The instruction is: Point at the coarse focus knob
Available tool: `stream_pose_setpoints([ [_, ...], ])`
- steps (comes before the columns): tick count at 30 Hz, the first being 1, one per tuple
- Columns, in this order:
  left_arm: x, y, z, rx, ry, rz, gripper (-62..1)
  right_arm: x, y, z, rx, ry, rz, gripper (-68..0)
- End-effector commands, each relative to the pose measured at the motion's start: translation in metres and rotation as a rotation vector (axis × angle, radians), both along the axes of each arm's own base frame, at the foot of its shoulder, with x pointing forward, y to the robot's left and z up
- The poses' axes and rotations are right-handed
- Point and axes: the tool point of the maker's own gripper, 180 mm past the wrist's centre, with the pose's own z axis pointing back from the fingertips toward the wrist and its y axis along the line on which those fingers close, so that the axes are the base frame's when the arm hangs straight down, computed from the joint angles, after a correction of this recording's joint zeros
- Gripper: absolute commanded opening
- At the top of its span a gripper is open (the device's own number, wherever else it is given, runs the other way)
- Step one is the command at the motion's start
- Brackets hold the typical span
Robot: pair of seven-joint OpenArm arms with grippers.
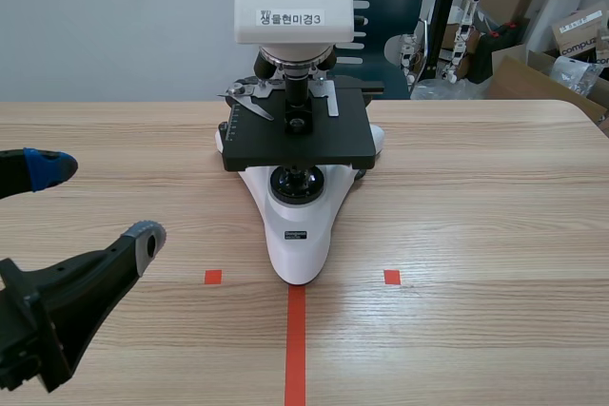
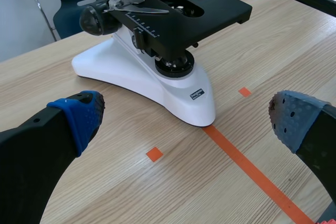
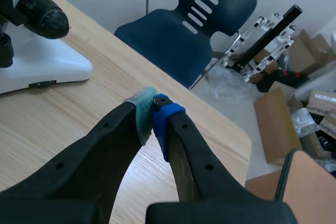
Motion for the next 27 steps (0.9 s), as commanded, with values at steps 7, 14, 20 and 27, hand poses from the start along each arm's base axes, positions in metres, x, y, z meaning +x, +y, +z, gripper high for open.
stream_pose_setpoints([
  [7, -0.002, -0.003, 0.002, -0.026, -0.001, 0.002, 1.4, 0.037, 0.012, 0.028, 0.016, 0.007, 0.006, -65.6],
  [14, -0.002, -0.003, 0.002, -0.026, -0.001, 0.002, 1.4, 0.067, 0.02, 0.018, 0.093, 0.072, -0.051, -65.6],
  [20, -0.002, -0.003, 0.002, -0.026, 0.0, 0.002, 1.4, 0.086, 0.057, 0.0, 0.087, 0.125, 0.008, -65.6],
  [27, -0.002, -0.003, 0.002, -0.027, -0.001, 0.002, 1.4, 0.106, 0.111, -0.006, 0.064, 0.176, 0.106, -65.6],
])
